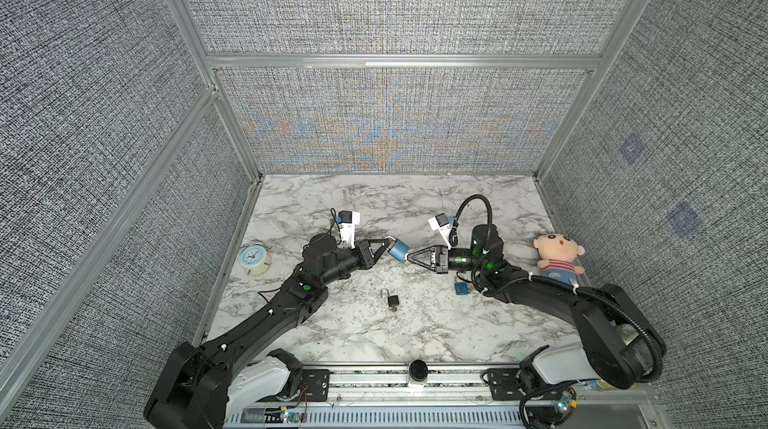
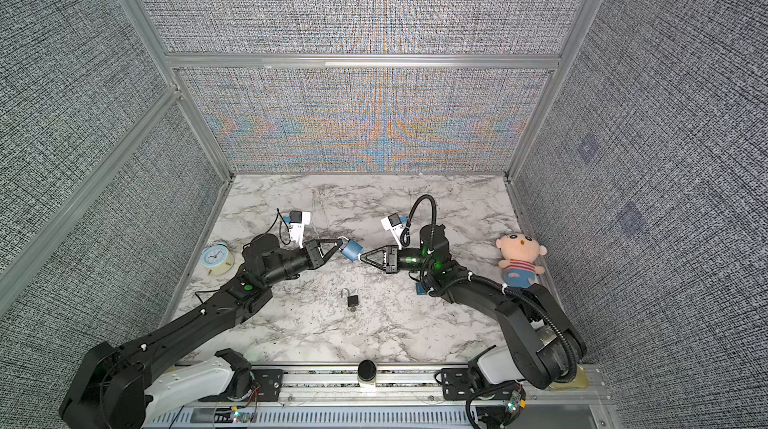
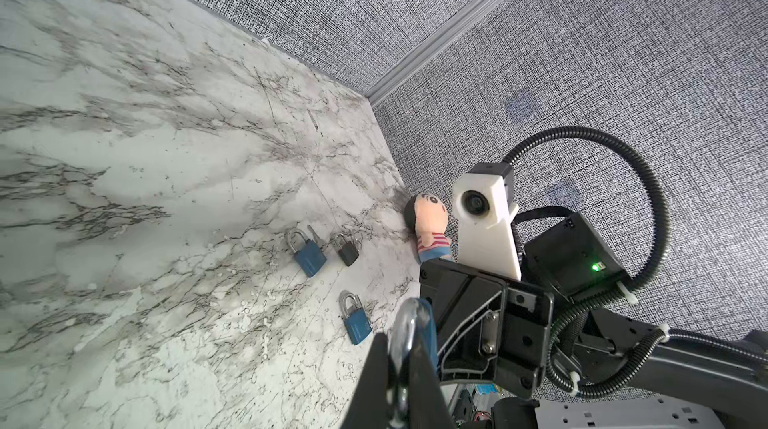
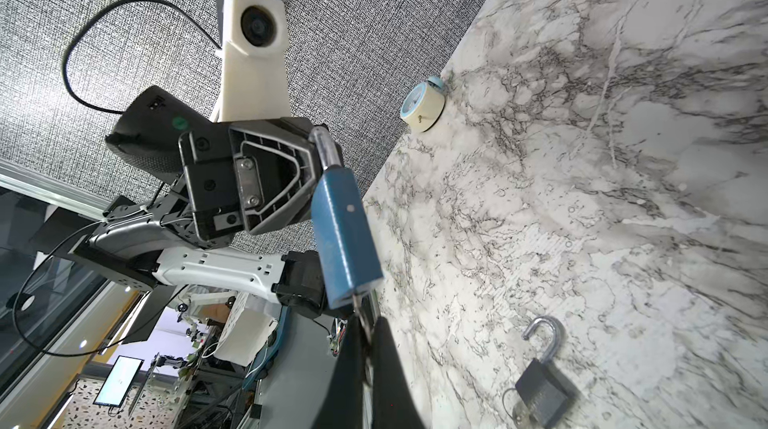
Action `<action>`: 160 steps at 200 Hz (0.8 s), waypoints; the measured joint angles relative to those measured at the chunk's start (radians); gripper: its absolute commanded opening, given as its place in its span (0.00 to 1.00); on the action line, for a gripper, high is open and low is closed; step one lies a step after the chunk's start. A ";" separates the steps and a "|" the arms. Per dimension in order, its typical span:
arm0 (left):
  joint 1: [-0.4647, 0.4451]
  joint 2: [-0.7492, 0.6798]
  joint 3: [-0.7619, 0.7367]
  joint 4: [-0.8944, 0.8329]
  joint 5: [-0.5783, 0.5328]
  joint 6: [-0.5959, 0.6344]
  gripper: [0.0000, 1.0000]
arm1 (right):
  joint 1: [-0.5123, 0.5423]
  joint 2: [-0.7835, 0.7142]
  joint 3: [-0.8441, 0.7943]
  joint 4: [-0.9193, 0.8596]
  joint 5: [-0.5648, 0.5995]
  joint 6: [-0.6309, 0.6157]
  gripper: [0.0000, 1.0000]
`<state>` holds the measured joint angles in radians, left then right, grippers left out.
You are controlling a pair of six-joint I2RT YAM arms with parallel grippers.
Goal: Lock with the key
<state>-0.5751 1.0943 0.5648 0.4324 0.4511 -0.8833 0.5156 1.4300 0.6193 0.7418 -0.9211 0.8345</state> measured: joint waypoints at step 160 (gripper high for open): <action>0.069 -0.045 0.000 -0.024 0.030 -0.007 0.00 | -0.036 -0.092 -0.042 -0.132 0.047 -0.060 0.00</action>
<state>-0.5060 1.0489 0.5648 0.4080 0.4812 -0.8906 0.4797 1.3384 0.5777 0.6098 -0.8742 0.7750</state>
